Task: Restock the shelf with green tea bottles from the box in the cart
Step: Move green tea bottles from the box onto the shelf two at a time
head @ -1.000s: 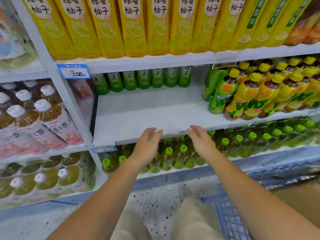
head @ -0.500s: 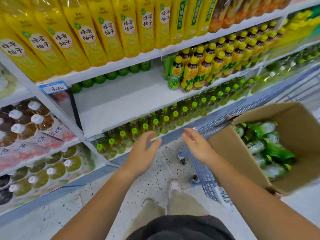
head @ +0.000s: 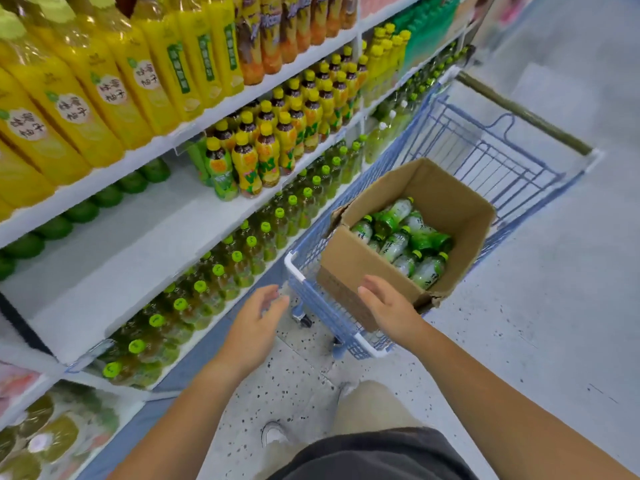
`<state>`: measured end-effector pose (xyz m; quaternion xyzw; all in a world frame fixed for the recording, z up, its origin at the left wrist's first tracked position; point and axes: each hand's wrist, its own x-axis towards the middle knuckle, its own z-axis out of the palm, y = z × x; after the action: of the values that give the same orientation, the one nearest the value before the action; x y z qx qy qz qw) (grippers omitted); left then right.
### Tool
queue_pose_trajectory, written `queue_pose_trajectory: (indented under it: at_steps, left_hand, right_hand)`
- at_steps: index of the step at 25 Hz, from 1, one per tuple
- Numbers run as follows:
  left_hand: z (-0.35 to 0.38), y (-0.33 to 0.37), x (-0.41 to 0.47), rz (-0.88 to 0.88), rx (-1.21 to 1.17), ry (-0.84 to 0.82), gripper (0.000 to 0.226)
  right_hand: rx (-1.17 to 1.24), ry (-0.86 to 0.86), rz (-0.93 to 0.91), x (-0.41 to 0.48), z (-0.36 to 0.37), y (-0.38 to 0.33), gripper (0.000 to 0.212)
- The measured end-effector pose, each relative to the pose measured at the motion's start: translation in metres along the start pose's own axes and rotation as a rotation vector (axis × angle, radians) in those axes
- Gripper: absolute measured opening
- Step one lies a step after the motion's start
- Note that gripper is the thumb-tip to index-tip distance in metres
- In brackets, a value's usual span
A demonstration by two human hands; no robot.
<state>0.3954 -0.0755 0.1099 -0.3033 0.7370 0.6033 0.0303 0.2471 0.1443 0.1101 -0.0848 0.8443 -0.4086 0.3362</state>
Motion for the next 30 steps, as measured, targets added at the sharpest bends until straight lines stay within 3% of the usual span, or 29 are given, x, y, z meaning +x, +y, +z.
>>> queue_pose_trajectory:
  at_steps: [4, 8, 13, 18, 23, 30]
  left_hand:
    - [0.032, 0.023, 0.022, 0.02, 0.001, -0.094, 0.045]
    - [0.072, 0.047, 0.058, 0.025, 0.022, -0.123, 0.071]
    - [0.137, 0.082, 0.114, -0.032, 0.059, -0.171, 0.048]
    - [0.197, 0.11, 0.176, -0.08, 0.131, -0.183, 0.041]
    - [0.23, 0.115, 0.234, -0.131, 0.231, -0.223, 0.06]
    - [0.265, 0.088, 0.349, -0.118, 0.396, -0.258, 0.086]
  right_hand:
    - [0.037, 0.097, 0.057, -0.001, -0.044, 0.024, 0.055]
    - [0.007, 0.13, 0.12, 0.017, -0.089, 0.054, 0.051]
    - [0.073, 0.118, 0.182, 0.063, -0.147, 0.088, 0.05]
    - [0.073, 0.032, 0.217, 0.124, -0.185, 0.11, 0.056]
    - [0.136, 0.035, 0.275, 0.173, -0.203, 0.119, 0.057]
    - [0.258, 0.061, 0.386, 0.238, -0.171, 0.143, 0.056]
